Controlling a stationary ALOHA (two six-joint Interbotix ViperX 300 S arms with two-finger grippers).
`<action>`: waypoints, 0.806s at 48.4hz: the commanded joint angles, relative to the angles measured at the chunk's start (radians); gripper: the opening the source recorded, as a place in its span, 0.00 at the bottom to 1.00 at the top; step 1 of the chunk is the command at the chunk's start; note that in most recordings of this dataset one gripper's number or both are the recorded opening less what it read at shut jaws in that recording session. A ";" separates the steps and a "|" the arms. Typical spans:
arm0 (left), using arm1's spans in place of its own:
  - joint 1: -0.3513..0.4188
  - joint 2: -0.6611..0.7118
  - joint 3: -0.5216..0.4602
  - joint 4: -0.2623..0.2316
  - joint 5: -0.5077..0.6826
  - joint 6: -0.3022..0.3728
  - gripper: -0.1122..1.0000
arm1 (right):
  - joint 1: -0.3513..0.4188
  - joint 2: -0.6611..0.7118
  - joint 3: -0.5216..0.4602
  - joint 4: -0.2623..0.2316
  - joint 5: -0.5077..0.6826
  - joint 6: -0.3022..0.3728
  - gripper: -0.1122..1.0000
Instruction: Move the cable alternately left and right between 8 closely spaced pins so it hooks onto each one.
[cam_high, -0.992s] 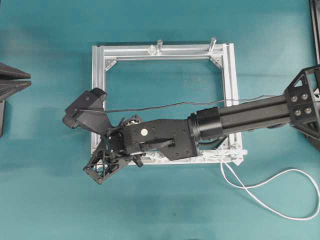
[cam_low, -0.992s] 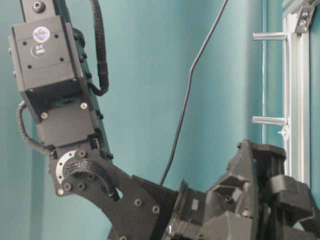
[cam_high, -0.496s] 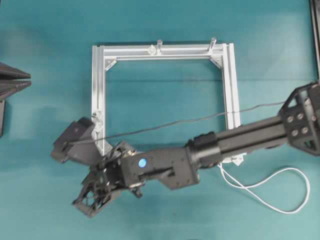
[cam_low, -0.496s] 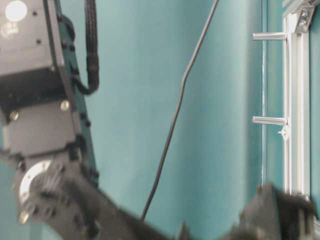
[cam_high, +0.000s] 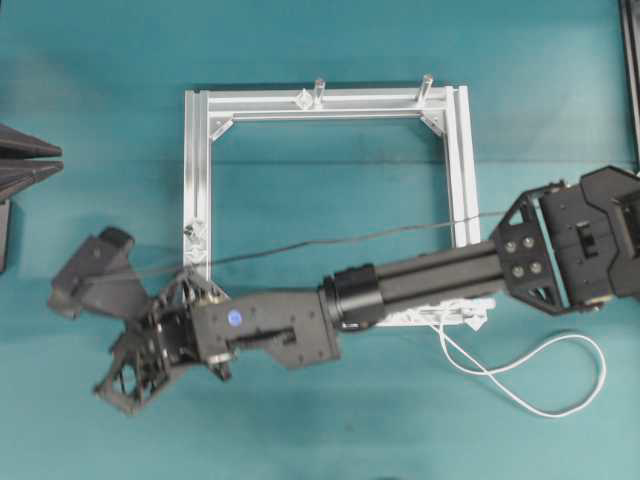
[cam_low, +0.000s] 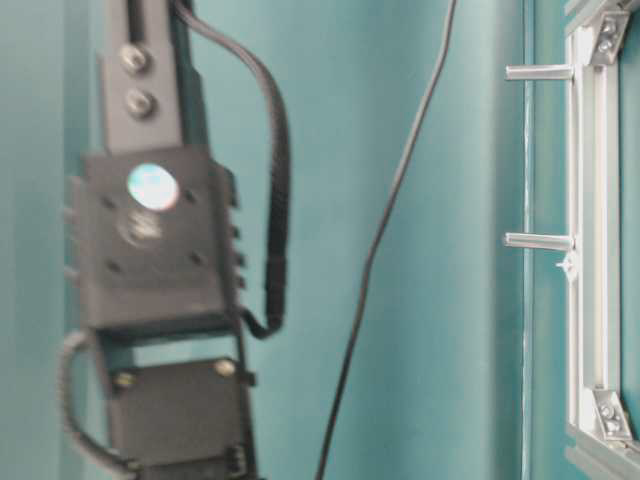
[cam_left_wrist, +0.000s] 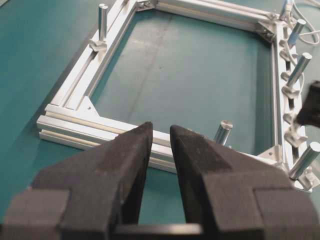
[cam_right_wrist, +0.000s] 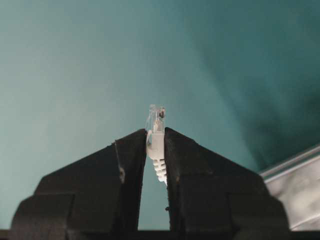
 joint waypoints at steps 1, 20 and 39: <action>0.003 0.008 -0.011 0.000 -0.005 -0.002 0.34 | -0.011 -0.032 -0.034 -0.037 -0.003 -0.006 0.22; 0.003 0.008 -0.011 -0.002 -0.005 -0.002 0.34 | -0.103 -0.034 -0.044 -0.095 0.020 -0.023 0.22; 0.003 0.008 -0.009 0.000 -0.005 -0.002 0.34 | -0.164 -0.038 -0.046 -0.118 0.112 -0.123 0.22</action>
